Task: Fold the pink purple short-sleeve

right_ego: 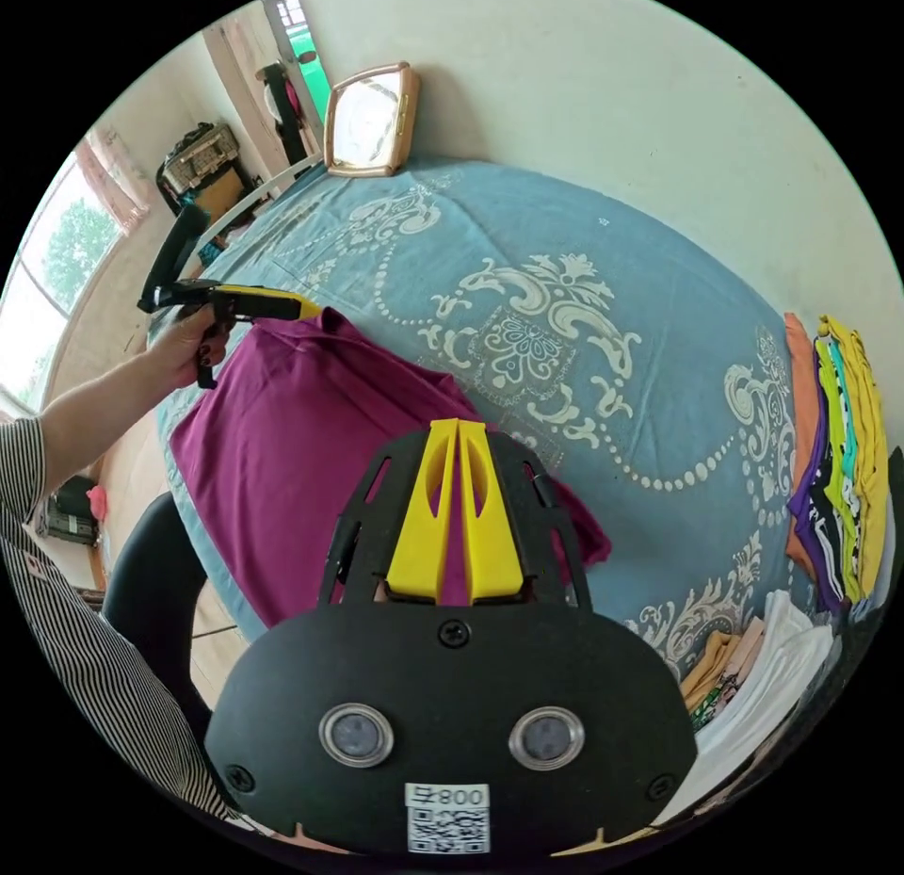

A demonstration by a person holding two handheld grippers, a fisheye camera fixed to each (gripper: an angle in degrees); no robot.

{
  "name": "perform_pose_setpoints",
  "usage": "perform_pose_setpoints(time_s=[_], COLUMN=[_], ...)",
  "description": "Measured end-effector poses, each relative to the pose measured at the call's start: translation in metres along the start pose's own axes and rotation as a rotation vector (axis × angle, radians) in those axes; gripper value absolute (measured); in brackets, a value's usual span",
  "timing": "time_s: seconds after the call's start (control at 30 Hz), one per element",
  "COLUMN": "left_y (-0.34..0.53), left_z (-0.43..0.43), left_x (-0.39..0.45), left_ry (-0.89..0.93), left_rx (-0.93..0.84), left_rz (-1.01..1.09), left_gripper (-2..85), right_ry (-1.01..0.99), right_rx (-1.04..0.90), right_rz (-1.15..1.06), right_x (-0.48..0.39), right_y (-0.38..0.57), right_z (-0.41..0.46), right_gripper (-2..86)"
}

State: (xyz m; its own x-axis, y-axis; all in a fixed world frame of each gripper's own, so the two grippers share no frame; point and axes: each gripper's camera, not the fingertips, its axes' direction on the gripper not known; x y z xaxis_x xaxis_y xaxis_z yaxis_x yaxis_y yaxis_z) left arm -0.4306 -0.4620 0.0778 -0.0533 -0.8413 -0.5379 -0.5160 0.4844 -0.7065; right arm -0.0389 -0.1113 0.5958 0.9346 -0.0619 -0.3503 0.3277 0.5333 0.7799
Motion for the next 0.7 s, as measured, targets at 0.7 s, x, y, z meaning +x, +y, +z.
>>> perform_pose_setpoints(time_s=[0.7], left_y=[0.013], left_z=[-0.006], left_x=[0.057], left_ry=[-0.082], left_rx=[-0.073], left_rz=[0.176], left_gripper=[0.1], right_ry=[0.081], right_rx=[-0.087], right_rz=[-0.073], right_x=[-0.061], right_y=[-0.004], right_z=[0.02], right_gripper=[0.0])
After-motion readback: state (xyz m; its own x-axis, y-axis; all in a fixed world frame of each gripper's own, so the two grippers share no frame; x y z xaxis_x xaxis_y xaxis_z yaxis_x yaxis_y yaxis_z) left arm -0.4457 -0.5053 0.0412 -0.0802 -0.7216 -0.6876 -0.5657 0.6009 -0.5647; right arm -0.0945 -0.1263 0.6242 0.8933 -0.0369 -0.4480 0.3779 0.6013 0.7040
